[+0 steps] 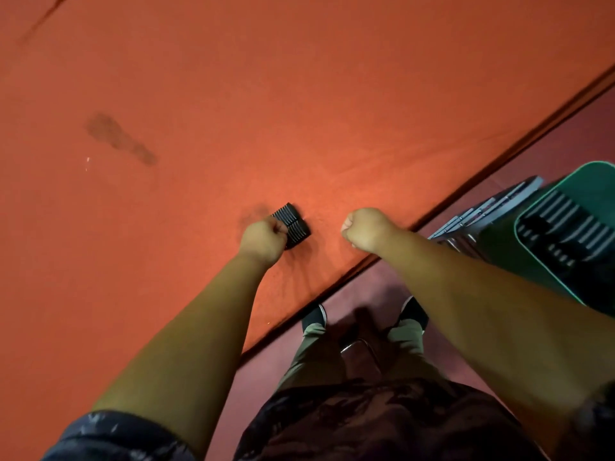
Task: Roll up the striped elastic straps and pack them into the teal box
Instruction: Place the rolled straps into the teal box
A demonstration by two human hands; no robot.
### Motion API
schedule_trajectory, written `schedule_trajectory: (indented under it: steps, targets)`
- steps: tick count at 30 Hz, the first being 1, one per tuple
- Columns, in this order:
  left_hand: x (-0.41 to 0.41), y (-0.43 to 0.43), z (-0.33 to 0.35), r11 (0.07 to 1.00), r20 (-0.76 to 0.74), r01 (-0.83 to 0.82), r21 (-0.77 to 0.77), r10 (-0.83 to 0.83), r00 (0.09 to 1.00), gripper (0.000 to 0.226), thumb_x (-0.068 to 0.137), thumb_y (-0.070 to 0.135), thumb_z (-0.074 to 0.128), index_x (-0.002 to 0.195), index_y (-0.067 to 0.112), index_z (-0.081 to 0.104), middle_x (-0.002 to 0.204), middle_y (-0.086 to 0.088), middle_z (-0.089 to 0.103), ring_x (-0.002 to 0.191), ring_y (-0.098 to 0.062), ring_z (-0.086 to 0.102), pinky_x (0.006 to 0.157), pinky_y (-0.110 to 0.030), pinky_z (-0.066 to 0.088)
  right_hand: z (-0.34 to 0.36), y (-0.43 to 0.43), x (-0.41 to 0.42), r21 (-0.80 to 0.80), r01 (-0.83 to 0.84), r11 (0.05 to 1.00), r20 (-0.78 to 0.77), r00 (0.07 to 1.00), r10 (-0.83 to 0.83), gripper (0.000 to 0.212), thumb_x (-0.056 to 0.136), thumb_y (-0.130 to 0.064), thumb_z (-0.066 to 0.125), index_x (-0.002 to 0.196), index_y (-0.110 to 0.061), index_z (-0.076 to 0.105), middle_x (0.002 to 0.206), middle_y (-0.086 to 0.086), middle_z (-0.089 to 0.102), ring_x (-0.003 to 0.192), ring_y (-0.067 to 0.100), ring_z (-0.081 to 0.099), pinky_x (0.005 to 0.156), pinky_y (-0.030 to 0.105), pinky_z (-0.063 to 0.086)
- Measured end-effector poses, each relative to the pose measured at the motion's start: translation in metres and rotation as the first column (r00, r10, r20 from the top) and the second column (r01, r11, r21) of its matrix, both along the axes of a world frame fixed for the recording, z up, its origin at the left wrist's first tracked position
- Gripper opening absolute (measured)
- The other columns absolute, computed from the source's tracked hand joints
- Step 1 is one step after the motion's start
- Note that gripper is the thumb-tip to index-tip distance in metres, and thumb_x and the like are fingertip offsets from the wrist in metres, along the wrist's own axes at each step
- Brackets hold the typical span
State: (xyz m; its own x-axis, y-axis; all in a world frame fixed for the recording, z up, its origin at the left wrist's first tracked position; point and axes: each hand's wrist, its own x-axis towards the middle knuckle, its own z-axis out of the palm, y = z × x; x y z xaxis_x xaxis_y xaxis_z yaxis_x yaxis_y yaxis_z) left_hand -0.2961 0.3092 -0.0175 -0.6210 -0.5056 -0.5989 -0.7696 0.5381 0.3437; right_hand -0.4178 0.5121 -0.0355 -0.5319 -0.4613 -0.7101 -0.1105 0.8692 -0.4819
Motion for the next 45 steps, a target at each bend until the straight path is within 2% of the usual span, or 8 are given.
schedule_trajectory:
  steps: [8, 14, 20, 23, 30, 36, 39, 45]
  targets:
    - [0.004, -0.033, -0.029, 0.999, -0.007, 0.021, -0.04, -0.021, 1.0, 0.025, 0.096, 0.005, 0.057, 0.117, 0.009, 0.07, 0.12, -0.018, 0.073, 0.112, -0.038, 0.067, 0.091, -0.037, 0.051, -0.055, -0.061, 0.029, -0.03, 0.209, 0.978, 0.108, 0.973, -0.204, 0.006, 0.094, -0.025, 0.075, 0.098, -0.02, 0.074, 0.104, 0.009, 0.08, 0.105, 0.03, 0.075, 0.099, 0.036, 0.057]
    - [-0.012, -0.045, -0.047, 0.994, -0.123, 0.094, -0.047, -0.1, 0.987, 0.037, 0.089, -0.004, 0.061, 0.124, 0.003, 0.071, 0.13, -0.019, 0.064, 0.124, -0.037, 0.059, 0.103, -0.03, 0.039, -0.099, -0.093, 0.04, -0.123, 0.449, 0.885, 0.217, 0.882, -0.418, 0.044, 0.08, -0.036, 0.09, 0.117, -0.028, 0.066, 0.114, 0.002, 0.076, 0.1, 0.024, 0.077, 0.098, 0.05, 0.061]
    - [-0.017, -0.051, -0.062, 0.99, -0.029, 0.136, -0.024, -0.137, 0.99, 0.052, 0.09, 0.009, 0.065, 0.141, 0.008, 0.06, 0.137, -0.017, 0.06, 0.129, -0.036, 0.057, 0.109, -0.039, 0.044, -0.088, -0.11, 0.054, -0.115, 0.295, 0.949, -0.021, 0.954, -0.299, 0.065, 0.084, -0.038, 0.089, 0.142, -0.024, 0.063, 0.135, 0.007, 0.061, 0.117, 0.025, 0.067, 0.108, 0.042, 0.053]
    - [-0.017, -0.053, -0.063, 0.978, 0.02, 0.205, -0.037, -0.204, 0.979, 0.057, 0.094, 0.017, 0.065, 0.149, 0.013, 0.056, 0.141, -0.015, 0.055, 0.133, -0.038, 0.052, 0.113, -0.043, 0.042, -0.087, -0.108, 0.058, -0.11, 0.265, 0.958, -0.013, 0.963, -0.268, 0.07, 0.089, -0.036, 0.087, 0.152, -0.025, 0.058, 0.142, 0.008, 0.051, 0.124, 0.026, 0.061, 0.113, 0.034, 0.047]
    - [-0.015, -0.055, -0.063, 0.978, 0.081, 0.199, 0.058, -0.203, 0.976, 0.057, 0.09, 0.029, 0.076, 0.144, 0.027, 0.06, 0.128, -0.007, 0.047, 0.127, -0.033, 0.056, 0.104, -0.036, 0.049, -0.085, -0.097, 0.062, -0.138, 0.263, 0.955, 0.025, 0.965, -0.262, 0.064, 0.078, -0.012, 0.092, 0.134, -0.025, 0.064, 0.138, 0.003, 0.05, 0.118, 0.021, 0.061, 0.094, 0.025, 0.045]
    - [0.001, -0.04, -0.056, 0.982, 0.059, 0.175, 0.065, -0.179, 0.982, 0.047, 0.082, 0.025, 0.081, 0.125, 0.022, 0.062, 0.118, -0.005, 0.057, 0.11, -0.03, 0.064, 0.093, -0.036, 0.054, -0.078, -0.075, 0.071, -0.185, 0.125, 0.975, -0.033, 0.991, -0.133, 0.049, 0.08, -0.027, 0.09, 0.12, -0.027, 0.061, 0.125, -0.007, 0.057, 0.107, 0.014, 0.057, 0.085, 0.029, 0.041]
    - [0.006, -0.024, -0.049, 0.989, 0.038, 0.116, 0.091, -0.12, 0.992, 0.045, 0.081, 0.02, 0.081, 0.12, 0.017, 0.058, 0.108, -0.006, 0.068, 0.102, -0.03, 0.068, 0.09, -0.04, 0.058, -0.073, -0.063, 0.071, -0.194, 0.164, 0.967, 0.033, 0.986, -0.161, 0.038, 0.082, -0.026, 0.086, 0.111, -0.028, 0.06, 0.108, -0.007, 0.07, 0.097, 0.017, 0.068, 0.08, 0.035, 0.052]
    - [-0.009, 0.014, -0.03, 0.991, 0.009, 0.097, 0.093, -0.098, 0.995, 0.049, 0.079, 0.021, 0.084, 0.117, 0.018, 0.054, 0.11, -0.008, 0.07, 0.1, -0.032, 0.067, 0.083, -0.038, 0.056, -0.056, -0.014, 0.051, -0.21, 0.224, 0.952, 0.035, 0.974, -0.222, 0.037, 0.078, -0.029, 0.086, 0.103, -0.025, 0.059, 0.095, -0.002, 0.072, 0.086, 0.018, 0.069, 0.072, 0.034, 0.052]
